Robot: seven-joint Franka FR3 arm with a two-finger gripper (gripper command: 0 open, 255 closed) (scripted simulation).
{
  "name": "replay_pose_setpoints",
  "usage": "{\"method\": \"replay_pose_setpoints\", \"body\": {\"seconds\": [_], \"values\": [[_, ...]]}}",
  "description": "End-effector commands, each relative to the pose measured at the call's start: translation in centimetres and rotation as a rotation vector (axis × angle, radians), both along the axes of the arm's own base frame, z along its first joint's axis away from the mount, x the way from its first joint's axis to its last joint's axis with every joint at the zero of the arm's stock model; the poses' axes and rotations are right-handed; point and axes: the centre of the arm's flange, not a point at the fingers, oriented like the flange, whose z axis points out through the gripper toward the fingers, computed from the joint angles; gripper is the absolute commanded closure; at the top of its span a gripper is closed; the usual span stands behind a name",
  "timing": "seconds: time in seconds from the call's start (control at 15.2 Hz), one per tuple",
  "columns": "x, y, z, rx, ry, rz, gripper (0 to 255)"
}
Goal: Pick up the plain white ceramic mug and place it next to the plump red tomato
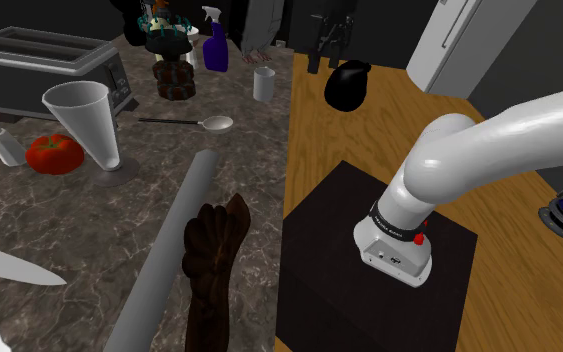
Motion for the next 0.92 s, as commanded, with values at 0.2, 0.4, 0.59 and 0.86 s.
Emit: {"method": "replay_pose_setpoints", "body": {"seconds": [0.2,0.4,0.59,0.86], "values": [[3.0,-1.3,-1.9,-0.014,-0.012,-0.007,0],[5.9,-2.5,-3.6,-0.027,-0.025,-0.013,0],[8.9,-3.9,-5.4,-0.041,-0.037,-0.02,0],[12.9,-5.7,-7.6,-0.06,-0.053,-0.029,0]]}}
